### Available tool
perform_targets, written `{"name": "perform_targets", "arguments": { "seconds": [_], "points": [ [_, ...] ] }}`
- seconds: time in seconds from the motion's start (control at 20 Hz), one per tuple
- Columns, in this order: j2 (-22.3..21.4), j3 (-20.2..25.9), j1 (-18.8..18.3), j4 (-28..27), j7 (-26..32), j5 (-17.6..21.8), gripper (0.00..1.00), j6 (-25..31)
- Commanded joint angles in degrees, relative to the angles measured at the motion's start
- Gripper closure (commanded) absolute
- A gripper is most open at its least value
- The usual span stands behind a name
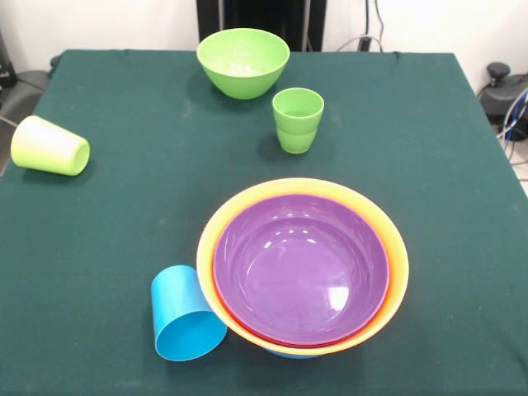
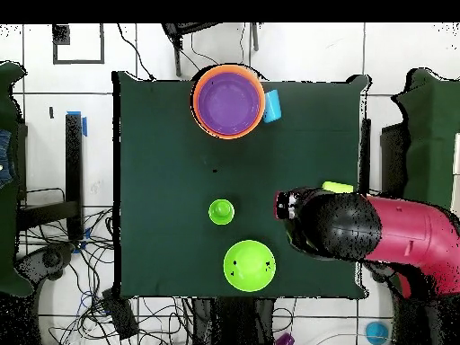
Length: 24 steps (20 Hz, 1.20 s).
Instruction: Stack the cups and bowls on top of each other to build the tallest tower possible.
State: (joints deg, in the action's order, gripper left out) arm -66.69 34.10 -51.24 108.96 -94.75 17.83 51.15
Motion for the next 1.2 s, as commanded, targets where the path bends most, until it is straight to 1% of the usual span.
{"name": "perform_targets", "arguments": {
  "seconds": [0.05, 0.1, 0.2, 0.35, 0.4, 0.55, 0.6, 0.75, 0.8, 0.85, 0.9, 0.95, 1.0, 1.05, 1.1, 1.2],
  "points": [
    [5.31, -3.99, 3.07, 1.90, -5.20, 4.88, 0.00, -2.95],
    [5.59, -3.38, 2.42, 2.40, -4.00, 3.98, 0.00, -4.49],
    [6.54, -2.96, 2.03, 2.48, -2.87, 3.32, 0.00, -4.90],
    [8.01, -2.70, 1.80, 2.30, -2.00, 3.81, 0.00, -6.87],
    [9.28, -2.19, 0.87, 3.04, -1.43, 2.78, 0.00, -8.51],
    [12.13, -1.40, -0.90, 3.79, -0.12, 2.19, 0.00, -11.36],
    [13.79, -0.79, -1.87, 3.82, 0.82, 2.08, 0.00, -12.81],
    [16.21, -0.80, -2.88, 3.43, 1.18, 2.95, 0.00, -15.04],
    [17.19, -1.32, -2.74, 2.66, 0.82, 3.61, 0.00, -15.34],
    [17.28, -1.62, -2.70, 2.64, 0.67, 4.19, 0.00, -15.60],
    [17.71, -2.85, -1.77, 1.61, -0.21, 5.65, 0.00, -15.66],
    [17.71, -3.23, -1.60, 1.66, -0.48, 6.08, 0.00, -15.96],
    [18.14, -4.13, -0.78, 1.02, -1.17, 7.36, 0.00, -17.03],
    [18.03, -4.86, -0.19, 1.00, -1.88, 7.81, 0.00, -17.06],
    [18.46, -6.75, 1.49, -0.22, -3.22, 8.85, 0.00, -15.18],
    [19.37, -8.05, 2.86, -1.14, -3.87, 10.16, 0.00, -15.87]
  ]
}}
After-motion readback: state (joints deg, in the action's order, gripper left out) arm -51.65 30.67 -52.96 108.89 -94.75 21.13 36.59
